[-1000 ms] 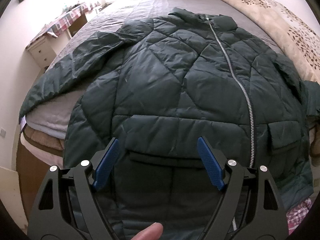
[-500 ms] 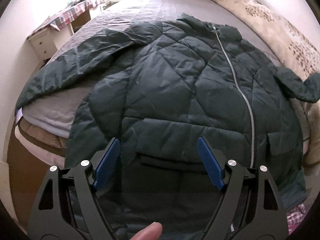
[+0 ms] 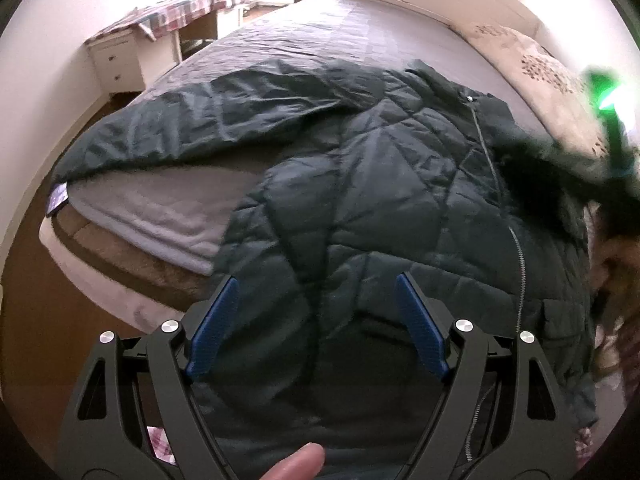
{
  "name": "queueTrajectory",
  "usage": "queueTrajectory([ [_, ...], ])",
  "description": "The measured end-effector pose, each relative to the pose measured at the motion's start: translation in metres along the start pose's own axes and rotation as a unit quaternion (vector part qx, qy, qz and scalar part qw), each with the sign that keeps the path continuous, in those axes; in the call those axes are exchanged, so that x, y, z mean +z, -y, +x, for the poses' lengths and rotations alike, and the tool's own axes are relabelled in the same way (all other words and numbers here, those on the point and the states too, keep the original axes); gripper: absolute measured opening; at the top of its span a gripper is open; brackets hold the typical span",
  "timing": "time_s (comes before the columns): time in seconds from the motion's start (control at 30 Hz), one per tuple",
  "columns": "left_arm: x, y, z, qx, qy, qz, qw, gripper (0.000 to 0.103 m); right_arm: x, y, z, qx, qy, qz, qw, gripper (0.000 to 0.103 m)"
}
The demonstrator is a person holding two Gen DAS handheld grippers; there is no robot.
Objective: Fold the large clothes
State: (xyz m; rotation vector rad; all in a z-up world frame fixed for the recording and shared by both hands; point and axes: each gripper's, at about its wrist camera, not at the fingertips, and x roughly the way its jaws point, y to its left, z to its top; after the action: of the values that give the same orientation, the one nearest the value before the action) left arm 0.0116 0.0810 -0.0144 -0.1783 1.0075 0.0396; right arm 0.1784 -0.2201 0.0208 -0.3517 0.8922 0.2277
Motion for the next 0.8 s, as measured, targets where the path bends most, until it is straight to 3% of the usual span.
queueTrajectory([
  [0.07, -0.002, -0.007, 0.001, 0.001, -0.002, -0.007, 1.0, 0.08, -0.009, -0.003, 0.032, 0.028, -0.051, 0.023, 0.998, 0.025],
  [0.1, -0.002, -0.01, 0.001, 0.001, -0.004, -0.009, 1.0, 0.08, -0.015, -0.003, 0.04, 0.033, -0.066, 0.032, 0.997, 0.052],
  [0.13, -0.003, -0.012, 0.002, 0.002, -0.005, -0.01, 0.9999, 0.08, -0.02, -0.001, 0.044, 0.038, -0.074, 0.041, 0.996, 0.067],
  [0.23, -0.003, -0.015, 0.005, 0.002, -0.008, -0.012, 0.9999, 0.08, -0.029, 0.002, 0.036, 0.043, -0.061, 0.051, 0.996, 0.078],
  [0.33, -0.004, -0.012, 0.006, 0.003, -0.008, -0.007, 0.9999, 0.08, -0.04, 0.017, 0.024, 0.076, -0.064, 0.08, 0.992, 0.078],
  [0.47, -0.005, -0.006, 0.004, -0.001, -0.007, 0.005, 1.0, 0.08, -0.068, 0.048, -0.011, 0.136, -0.042, 0.162, 0.976, 0.078],
  [0.53, -0.006, -0.003, 0.005, -0.002, -0.009, 0.009, 0.9999, 0.08, -0.081, 0.064, -0.027, 0.146, -0.016, 0.219, 0.965, 0.066],
  [0.6, -0.006, 0.0, 0.005, -0.005, -0.012, 0.011, 0.9999, 0.08, -0.096, 0.099, -0.036, 0.151, -0.002, 0.304, 0.941, 0.056],
  [0.67, -0.007, 0.002, 0.006, -0.008, -0.014, 0.013, 0.9998, 0.08, -0.109, 0.136, -0.03, 0.154, -0.007, 0.395, 0.906, 0.055],
  [0.77, -0.008, 0.006, 0.003, -0.011, -0.01, 0.018, 0.9997, 0.08, -0.115, 0.162, -0.016, 0.182, -0.016, 0.471, 0.863, 0.053],
  [0.8, -0.008, 0.005, 0.002, -0.011, -0.007, 0.018, 0.9998, 0.08, -0.113, 0.164, -0.012, 0.189, -0.015, 0.481, 0.856, 0.053],
])
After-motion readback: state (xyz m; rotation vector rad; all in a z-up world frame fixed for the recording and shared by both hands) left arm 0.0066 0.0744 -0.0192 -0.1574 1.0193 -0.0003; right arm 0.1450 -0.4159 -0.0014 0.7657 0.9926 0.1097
